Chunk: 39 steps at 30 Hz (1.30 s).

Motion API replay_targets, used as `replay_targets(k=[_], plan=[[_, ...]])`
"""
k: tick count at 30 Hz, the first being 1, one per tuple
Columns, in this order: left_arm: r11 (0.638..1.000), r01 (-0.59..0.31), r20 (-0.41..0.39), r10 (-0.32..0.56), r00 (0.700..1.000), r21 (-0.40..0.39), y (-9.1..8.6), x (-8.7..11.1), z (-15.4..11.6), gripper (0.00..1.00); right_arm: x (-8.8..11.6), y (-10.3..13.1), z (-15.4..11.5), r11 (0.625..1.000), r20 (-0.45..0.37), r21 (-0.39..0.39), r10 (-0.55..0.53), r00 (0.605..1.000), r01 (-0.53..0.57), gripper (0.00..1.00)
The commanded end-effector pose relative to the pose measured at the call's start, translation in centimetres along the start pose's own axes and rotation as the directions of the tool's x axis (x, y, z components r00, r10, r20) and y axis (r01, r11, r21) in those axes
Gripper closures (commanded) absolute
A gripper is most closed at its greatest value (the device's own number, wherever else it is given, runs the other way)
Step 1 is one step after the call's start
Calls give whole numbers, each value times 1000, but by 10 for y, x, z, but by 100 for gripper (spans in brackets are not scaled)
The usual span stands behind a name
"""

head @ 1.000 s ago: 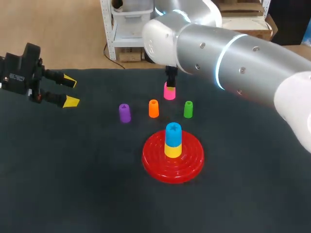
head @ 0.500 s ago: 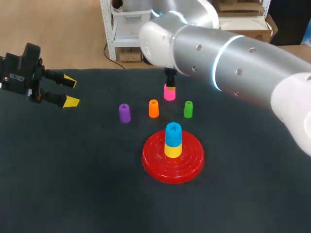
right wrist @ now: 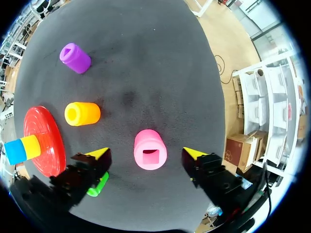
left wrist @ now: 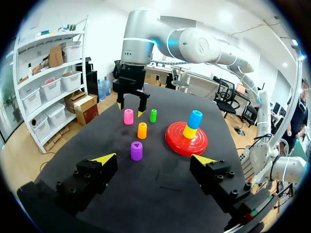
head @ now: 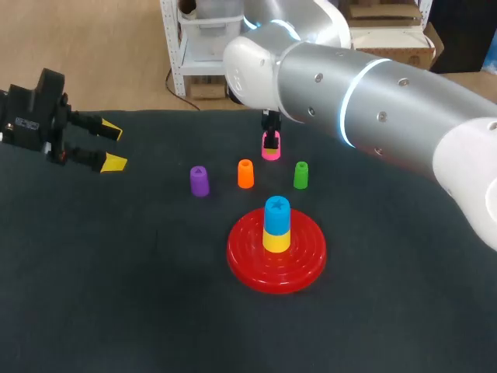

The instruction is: Pick up and stack the cylinders on the red base in this order: pink,purple,orange,green

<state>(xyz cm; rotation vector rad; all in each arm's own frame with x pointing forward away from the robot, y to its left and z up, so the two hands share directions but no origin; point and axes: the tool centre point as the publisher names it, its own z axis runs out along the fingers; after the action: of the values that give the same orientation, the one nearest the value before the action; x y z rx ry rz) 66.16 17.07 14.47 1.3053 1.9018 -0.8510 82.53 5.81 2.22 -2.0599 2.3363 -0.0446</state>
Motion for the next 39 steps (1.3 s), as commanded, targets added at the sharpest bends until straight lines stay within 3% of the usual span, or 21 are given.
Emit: replay_targets(k=[1,3,5,11,18,24,28,31,36,39], plan=[[1000,-3,2,3,1000,3,1,1,0,0,-7,-7,1,936,-10,-352,-2,1000,-2,62],[1000,-3,2,3,1000,3,1,1,0,0,-7,-6,2,937,-11,-350,-4,1000,0,75],[1000,-3,2,3,1000,3,1,1,0,0,-8,-6,2,939,-14,-343,0,1000,-5,100],[1000,-3,2,3,1000,3,1,1,0,0,-5,-5,-8,951,-10,-308,7,1000,-10,100],[1000,-3,2,3,1000,3,1,1,0,0,-3,10,-71,978,48,-185,-87,995,95,100],[1000,-3,2,3,1000,3,1,1,0,0,5,67,-131,964,100,-57,-255,962,262,100],[1000,-3,2,3,1000,3,1,1,0,0,13,109,-155,951,121,-28,-302,946,308,100],[1000,-3,2,3,1000,3,1,1,0,0,20,135,-165,933,99,-13,-357,929,360,100],[1000,-3,2,3,1000,3,1,1,0,0,21,165,-166,912,-1,86,-402,915,401,100],[1000,-3,2,3,1000,3,1,1,0,0,21,173,-160,933,38,59,-358,933,355,100]])
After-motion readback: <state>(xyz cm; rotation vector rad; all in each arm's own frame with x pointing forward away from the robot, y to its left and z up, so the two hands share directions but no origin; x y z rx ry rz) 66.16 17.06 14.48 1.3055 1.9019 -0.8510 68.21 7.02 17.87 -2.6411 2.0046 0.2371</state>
